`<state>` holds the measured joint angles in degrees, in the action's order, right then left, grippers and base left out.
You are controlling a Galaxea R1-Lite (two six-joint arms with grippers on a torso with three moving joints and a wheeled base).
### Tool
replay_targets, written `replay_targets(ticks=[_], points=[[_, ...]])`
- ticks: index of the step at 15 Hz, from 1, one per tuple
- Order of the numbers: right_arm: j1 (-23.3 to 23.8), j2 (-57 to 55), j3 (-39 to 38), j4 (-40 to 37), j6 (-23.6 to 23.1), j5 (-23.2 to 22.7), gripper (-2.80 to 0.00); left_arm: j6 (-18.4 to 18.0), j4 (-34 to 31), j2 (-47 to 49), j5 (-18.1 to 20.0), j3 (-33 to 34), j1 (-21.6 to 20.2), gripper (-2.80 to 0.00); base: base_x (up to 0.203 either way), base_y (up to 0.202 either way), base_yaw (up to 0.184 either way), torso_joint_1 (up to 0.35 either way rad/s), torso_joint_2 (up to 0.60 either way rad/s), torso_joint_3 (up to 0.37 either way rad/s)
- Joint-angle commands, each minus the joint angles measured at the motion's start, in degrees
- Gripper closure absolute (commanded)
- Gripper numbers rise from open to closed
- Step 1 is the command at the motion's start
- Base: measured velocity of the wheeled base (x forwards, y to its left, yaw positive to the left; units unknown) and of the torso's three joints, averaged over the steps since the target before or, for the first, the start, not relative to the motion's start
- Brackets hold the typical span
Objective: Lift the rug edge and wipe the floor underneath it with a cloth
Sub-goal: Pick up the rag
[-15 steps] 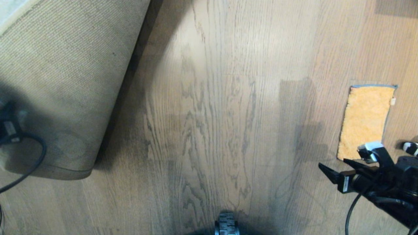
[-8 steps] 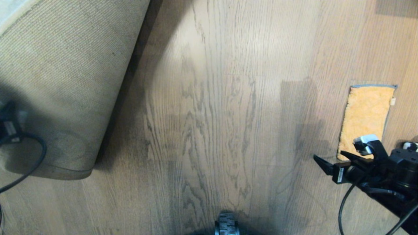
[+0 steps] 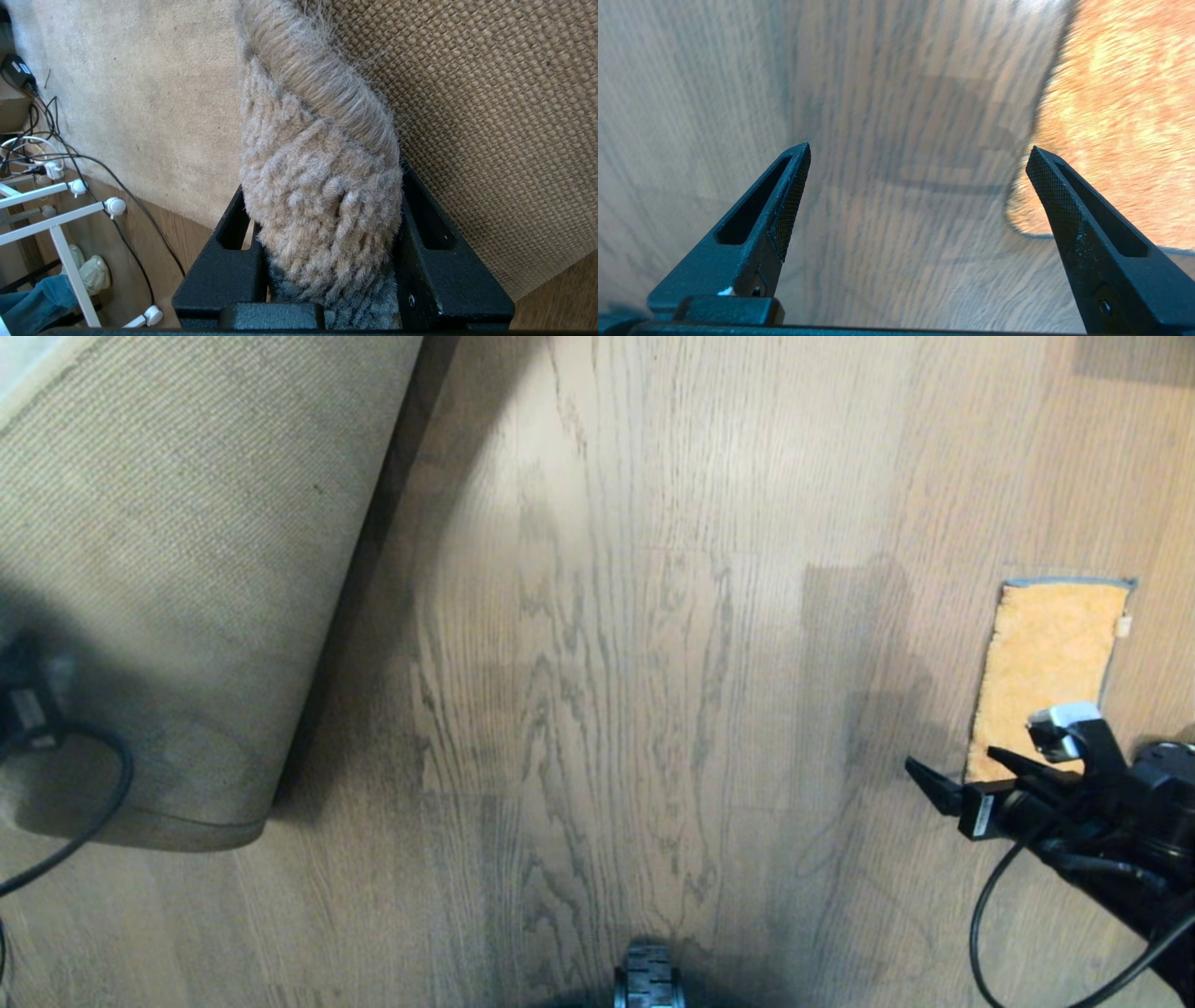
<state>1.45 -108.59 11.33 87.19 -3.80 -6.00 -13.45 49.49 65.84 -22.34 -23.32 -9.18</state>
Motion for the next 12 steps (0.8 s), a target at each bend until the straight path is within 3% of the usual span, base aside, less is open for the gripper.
replay_targets(ticks=[1, 12], points=[[0.7, 0.9, 0.1, 2.8, -0.1, -0.1, -2.8, -0.2, 0.3, 0.1, -0.2, 0.6, 0.0, 0.0, 0.0, 0.0, 0.0, 0.0, 0.0, 0.0], [5.3, -0.7, 5.1, 2.8, -0.3, -1.1, -2.8, -0.1, 0.4, 0.1, -0.2, 0.9, -0.1, 0.0, 0.0, 0.0, 0.0, 0.0, 0.0, 0.0]])
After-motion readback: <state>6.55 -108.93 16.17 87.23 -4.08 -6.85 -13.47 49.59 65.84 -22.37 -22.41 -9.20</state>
